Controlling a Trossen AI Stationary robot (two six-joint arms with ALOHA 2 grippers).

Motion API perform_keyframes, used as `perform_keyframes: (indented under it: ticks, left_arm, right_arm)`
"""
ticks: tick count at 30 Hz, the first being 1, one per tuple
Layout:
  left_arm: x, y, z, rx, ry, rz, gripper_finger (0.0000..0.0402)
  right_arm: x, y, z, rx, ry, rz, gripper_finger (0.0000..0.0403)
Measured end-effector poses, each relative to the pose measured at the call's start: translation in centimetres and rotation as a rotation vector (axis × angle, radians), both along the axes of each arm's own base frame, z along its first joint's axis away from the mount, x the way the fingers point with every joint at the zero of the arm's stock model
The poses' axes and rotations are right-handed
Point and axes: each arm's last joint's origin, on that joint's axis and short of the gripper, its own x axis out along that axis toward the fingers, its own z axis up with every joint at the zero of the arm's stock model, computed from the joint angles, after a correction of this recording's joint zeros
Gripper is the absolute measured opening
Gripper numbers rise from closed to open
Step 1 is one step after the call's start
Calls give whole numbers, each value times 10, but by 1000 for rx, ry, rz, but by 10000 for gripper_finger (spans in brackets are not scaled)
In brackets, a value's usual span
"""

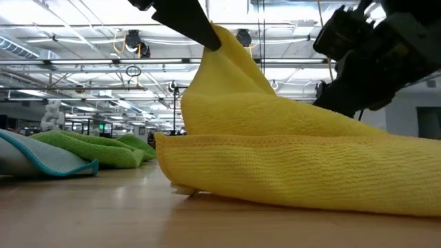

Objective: Fold microfiber towels
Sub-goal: Fold the yellow microfiber cloth

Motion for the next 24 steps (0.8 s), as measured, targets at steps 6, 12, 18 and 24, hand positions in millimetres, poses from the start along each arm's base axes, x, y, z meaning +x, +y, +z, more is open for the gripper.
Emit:
perform_keyframes:
  ticks: [6,12,18,24]
  left_arm:
    - [0,0,0,6,2,-8,7]
    - [0,0,0,11,7,-11,10]
    - [-1,0,-1,17,21,-10,12]
    - [-5,0,-3,18,44,2,5]
  right_arm:
    - [6,-8,-15,32,63,15,148]
    - [9,-14,-17,47,86,35,54]
    - [-5,-2,14,86,43,106,10]
    - [-31,15,38,57,2,93,3]
